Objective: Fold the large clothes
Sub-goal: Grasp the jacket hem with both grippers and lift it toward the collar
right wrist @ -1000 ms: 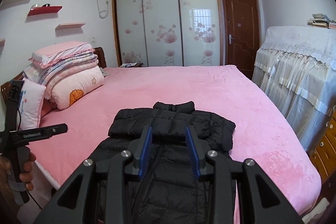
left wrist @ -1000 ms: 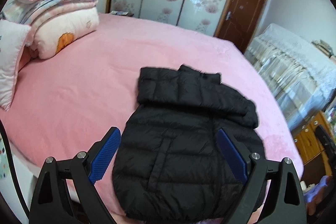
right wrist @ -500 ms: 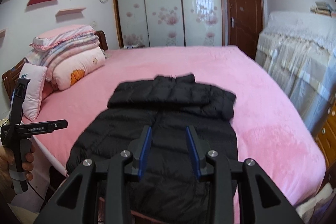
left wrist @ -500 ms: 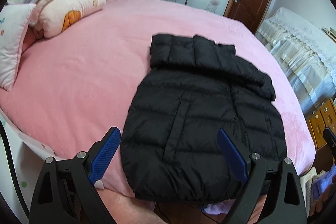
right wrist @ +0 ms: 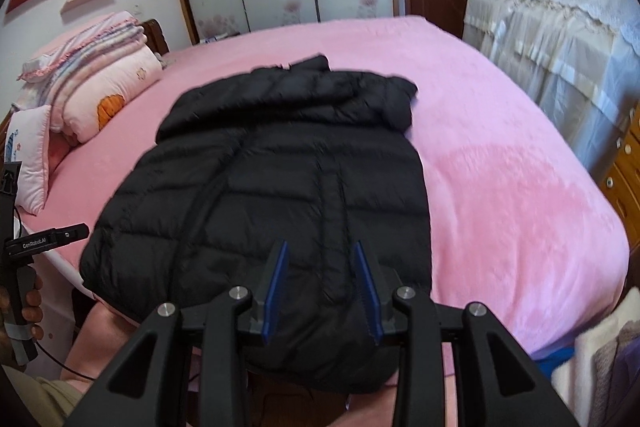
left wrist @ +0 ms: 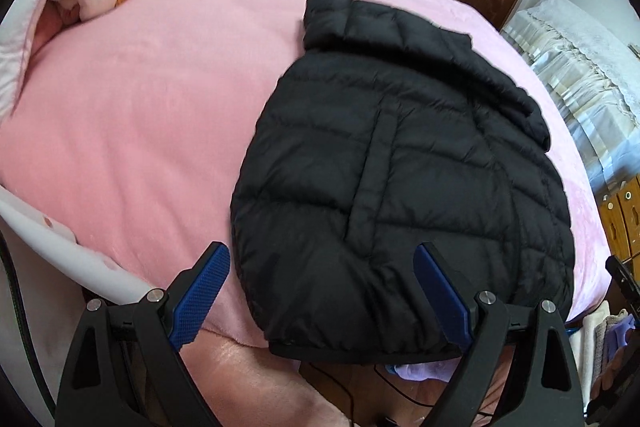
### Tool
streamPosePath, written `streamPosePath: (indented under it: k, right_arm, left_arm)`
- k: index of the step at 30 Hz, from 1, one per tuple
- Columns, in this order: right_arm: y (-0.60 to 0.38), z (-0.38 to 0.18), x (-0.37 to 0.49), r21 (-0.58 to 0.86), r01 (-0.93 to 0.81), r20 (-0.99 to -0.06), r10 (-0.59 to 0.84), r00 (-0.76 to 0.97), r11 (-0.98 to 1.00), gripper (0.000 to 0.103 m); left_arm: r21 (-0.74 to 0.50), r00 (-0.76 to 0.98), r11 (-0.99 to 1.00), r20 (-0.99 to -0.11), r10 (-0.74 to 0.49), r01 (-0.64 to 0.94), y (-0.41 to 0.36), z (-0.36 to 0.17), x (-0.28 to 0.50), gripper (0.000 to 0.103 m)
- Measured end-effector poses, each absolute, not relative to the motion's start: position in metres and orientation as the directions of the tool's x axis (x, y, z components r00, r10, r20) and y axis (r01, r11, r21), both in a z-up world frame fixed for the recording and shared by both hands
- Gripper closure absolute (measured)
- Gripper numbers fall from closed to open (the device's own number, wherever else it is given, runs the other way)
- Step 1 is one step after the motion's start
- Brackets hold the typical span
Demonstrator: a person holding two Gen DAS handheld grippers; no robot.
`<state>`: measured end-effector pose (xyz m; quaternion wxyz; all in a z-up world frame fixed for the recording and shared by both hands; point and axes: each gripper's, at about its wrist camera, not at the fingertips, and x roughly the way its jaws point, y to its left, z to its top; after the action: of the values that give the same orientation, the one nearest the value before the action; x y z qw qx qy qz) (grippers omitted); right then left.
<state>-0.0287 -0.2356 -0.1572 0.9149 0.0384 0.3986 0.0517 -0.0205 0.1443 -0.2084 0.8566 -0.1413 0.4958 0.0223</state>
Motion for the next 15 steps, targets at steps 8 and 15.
streamPosePath:
  k: [8,15]
  right_arm:
    - [-0.267,-0.201,-0.029,0.172,-0.019,-0.804,0.152,0.575,0.985,0.05]
    - [-0.305,-0.233,-0.035,0.24,0.051,-0.849,0.184,0.496,0.969,0.048]
  left_arm:
    - [-0.226,0.439,0.951,-0.891,-0.113,-0.213,0.161,-0.249,-0.02,0.011]
    - [-0.311,0.409,0.921,-0.891,-0.196,-0.235,0.182,-0.272,-0.023,0.01]
